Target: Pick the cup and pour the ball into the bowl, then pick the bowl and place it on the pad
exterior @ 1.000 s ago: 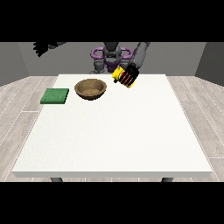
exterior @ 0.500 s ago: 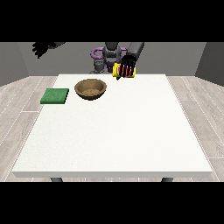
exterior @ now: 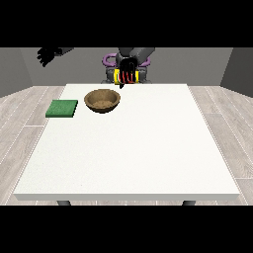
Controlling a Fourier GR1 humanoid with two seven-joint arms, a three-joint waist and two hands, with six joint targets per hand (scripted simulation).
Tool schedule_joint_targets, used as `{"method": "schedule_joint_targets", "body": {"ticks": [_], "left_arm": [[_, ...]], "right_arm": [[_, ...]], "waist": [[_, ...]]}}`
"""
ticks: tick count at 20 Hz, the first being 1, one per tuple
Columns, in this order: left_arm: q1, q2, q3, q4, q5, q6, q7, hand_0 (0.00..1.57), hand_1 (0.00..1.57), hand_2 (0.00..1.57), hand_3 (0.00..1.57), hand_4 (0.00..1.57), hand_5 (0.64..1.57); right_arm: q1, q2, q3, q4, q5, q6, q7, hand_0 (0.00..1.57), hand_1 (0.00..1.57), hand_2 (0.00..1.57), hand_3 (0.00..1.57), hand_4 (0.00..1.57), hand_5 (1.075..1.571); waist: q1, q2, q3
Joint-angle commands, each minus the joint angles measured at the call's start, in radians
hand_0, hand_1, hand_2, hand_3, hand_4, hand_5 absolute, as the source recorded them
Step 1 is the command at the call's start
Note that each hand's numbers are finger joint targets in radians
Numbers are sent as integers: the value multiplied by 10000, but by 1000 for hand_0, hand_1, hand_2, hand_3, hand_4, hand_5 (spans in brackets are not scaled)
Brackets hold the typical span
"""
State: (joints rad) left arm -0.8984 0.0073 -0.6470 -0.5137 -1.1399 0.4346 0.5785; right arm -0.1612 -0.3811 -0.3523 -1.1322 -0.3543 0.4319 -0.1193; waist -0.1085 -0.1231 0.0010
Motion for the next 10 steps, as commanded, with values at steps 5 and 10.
{"method": "schedule_joint_targets", "body": {"ticks": [5,10], "left_arm": [[-791,-71,-1662,-1774,-501,-3455,1057,0,0,1085,1421,823,1571],[-155,86,-941,-2333,-768,-3120,424,0,0,1178,1473,913,1571]], "right_arm": [[-495,-59,157,869,261,312,-404,0,0,0,0,676,1561],[-347,-30,-45,456,162,-59,-341,0,0,0,0,691,1563]], "waist": [[-314,106,5],[156,236,-10]]}}
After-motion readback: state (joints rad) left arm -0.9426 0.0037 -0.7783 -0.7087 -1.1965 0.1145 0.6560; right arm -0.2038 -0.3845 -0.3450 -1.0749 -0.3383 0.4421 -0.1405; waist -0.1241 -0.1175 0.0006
